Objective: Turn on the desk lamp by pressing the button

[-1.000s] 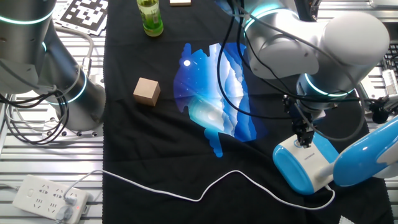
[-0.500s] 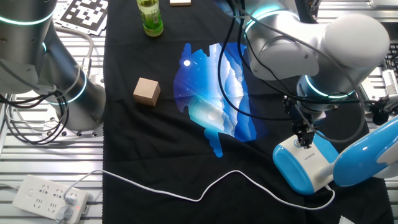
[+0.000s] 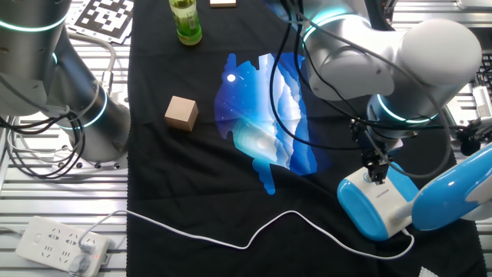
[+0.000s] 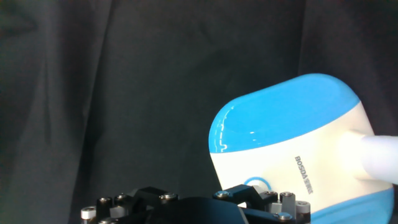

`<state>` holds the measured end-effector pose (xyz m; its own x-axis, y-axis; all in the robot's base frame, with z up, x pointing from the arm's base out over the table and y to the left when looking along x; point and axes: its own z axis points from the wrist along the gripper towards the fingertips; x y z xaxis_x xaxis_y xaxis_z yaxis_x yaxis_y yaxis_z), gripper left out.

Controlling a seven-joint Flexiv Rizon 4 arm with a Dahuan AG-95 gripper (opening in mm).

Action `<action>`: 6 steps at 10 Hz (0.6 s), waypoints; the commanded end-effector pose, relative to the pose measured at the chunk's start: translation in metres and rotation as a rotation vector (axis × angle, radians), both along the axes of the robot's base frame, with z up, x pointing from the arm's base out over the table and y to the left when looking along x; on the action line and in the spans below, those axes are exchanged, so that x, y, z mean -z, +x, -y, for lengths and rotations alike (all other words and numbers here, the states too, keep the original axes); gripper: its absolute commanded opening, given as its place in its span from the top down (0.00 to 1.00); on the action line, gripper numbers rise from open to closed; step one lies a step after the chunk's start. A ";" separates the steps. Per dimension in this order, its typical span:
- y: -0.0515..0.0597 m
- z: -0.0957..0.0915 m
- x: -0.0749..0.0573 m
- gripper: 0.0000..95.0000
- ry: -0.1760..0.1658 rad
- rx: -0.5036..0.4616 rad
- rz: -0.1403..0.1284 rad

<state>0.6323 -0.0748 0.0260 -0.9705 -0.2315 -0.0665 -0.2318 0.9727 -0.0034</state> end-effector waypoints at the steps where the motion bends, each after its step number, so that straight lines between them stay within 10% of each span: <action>1: 0.001 -0.001 0.001 0.00 0.000 0.000 -0.001; 2: 0.002 -0.001 0.002 0.20 -0.001 -0.001 0.000; 6: 0.002 -0.001 0.003 0.20 -0.021 -0.002 -0.005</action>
